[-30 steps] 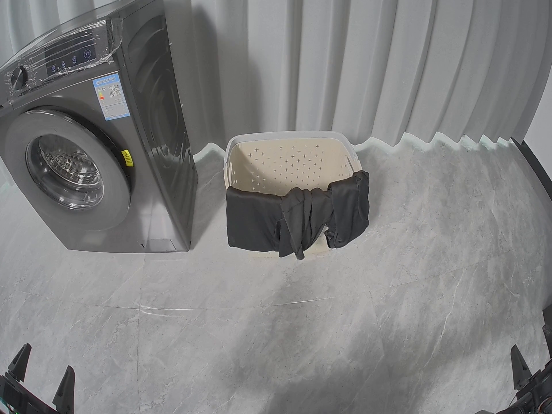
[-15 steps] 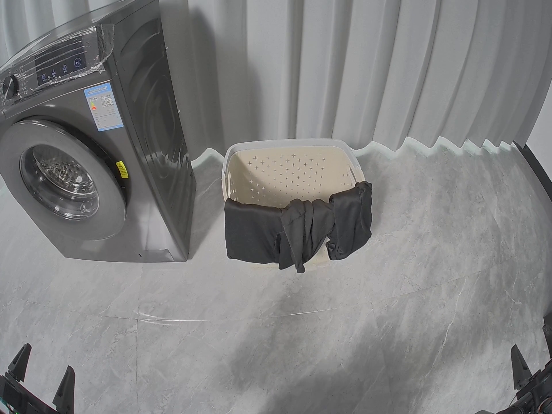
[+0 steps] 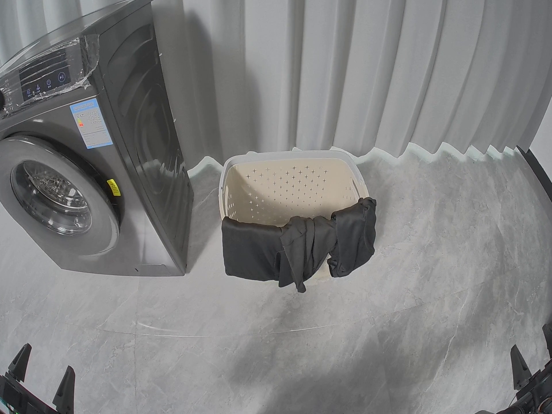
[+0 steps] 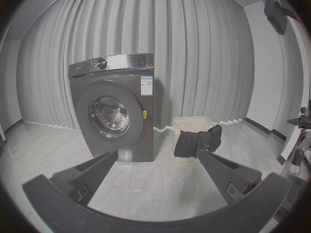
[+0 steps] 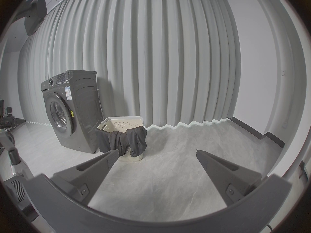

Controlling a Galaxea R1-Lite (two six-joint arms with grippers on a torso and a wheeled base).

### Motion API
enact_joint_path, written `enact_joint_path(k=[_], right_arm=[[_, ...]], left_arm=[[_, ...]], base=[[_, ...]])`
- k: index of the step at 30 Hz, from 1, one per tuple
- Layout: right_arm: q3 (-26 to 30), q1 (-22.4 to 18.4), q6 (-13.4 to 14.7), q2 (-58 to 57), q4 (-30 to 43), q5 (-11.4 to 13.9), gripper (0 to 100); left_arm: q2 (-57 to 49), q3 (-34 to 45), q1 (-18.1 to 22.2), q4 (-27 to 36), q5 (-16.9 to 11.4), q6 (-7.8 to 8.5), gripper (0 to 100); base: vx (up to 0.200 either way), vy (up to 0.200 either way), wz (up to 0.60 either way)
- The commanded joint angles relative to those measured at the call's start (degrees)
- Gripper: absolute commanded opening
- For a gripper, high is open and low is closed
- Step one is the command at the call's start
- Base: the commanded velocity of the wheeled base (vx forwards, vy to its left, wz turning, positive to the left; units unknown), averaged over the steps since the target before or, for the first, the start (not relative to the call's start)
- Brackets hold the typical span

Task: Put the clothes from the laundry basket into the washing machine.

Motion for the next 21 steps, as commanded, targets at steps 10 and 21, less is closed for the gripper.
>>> enact_joint_path(k=[10, 21], right_arm=[[0.8, 0.0, 0.0, -0.9, 0.0, 0.0, 100], [0.8, 0.0, 0.0, -0.9, 0.0, 0.0, 100]], left_arm=[[-1.0, 0.9, 0.0, 0.0, 0.0, 0.01, 100], [-1.0, 0.9, 0.0, -0.1, 0.0, 0.18, 100]], base=[[0.200, 0.000, 0.00], [0.036, 0.000, 0.00]])
